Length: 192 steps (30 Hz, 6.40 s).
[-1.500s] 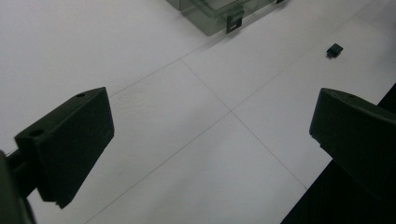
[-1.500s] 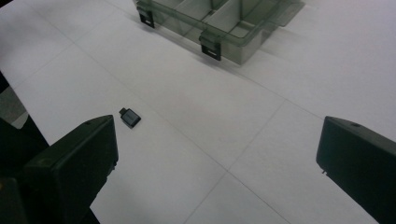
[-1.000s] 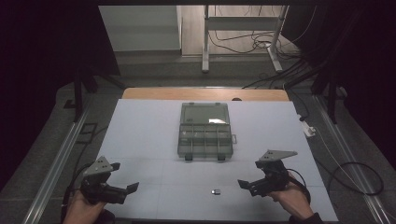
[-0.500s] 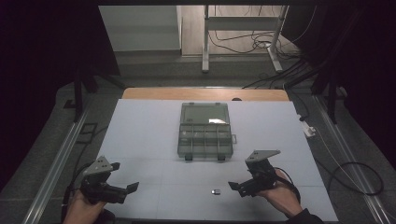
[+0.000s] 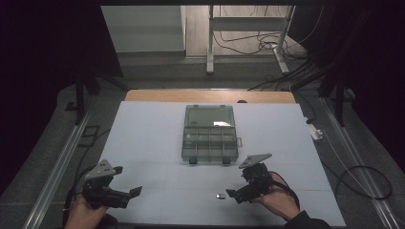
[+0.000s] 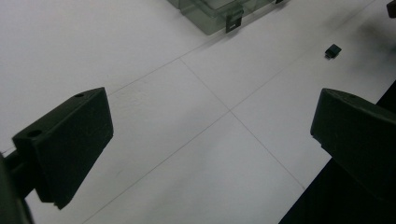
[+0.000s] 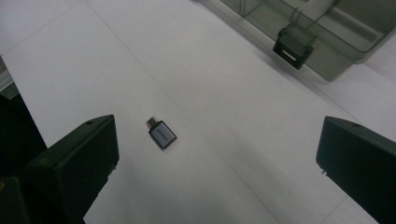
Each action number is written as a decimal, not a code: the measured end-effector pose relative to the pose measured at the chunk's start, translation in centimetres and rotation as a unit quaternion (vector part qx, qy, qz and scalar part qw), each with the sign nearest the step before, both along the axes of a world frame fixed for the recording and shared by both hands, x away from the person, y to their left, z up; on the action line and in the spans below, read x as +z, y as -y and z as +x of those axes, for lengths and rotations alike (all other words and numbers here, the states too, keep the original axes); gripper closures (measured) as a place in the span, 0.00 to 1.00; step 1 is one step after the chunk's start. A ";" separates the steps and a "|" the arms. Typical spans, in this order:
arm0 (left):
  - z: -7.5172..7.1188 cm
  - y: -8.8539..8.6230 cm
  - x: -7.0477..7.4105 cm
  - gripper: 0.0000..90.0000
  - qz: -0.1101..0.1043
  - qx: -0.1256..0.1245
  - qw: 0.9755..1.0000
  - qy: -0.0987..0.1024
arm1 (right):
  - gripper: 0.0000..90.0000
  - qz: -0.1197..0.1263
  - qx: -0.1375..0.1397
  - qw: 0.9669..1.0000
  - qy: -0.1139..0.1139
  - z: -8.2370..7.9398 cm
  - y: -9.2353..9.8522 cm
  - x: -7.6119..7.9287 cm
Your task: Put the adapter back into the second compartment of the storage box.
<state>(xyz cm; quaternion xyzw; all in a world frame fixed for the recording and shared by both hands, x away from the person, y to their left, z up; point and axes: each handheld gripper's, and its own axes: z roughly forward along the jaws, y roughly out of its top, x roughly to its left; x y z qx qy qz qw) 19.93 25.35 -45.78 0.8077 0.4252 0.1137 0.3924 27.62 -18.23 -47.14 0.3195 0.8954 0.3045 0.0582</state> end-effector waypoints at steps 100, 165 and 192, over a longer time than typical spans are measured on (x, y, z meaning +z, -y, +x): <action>0.1 0.2 0.0 0.01 0.009 -0.006 1.000 -0.003 | 0.84 0.022 0.047 0.998 -0.020 3.2 -3.2 0.3; 0.2 0.2 -0.1 0.02 0.009 -0.004 1.000 -0.006 | 0.84 0.061 -0.031 0.997 0.036 11.6 -6.8 0.8; 0.2 0.2 -0.1 0.02 0.011 -0.004 1.000 -0.006 | 0.84 0.056 -0.051 0.996 0.050 14.3 -8.3 0.0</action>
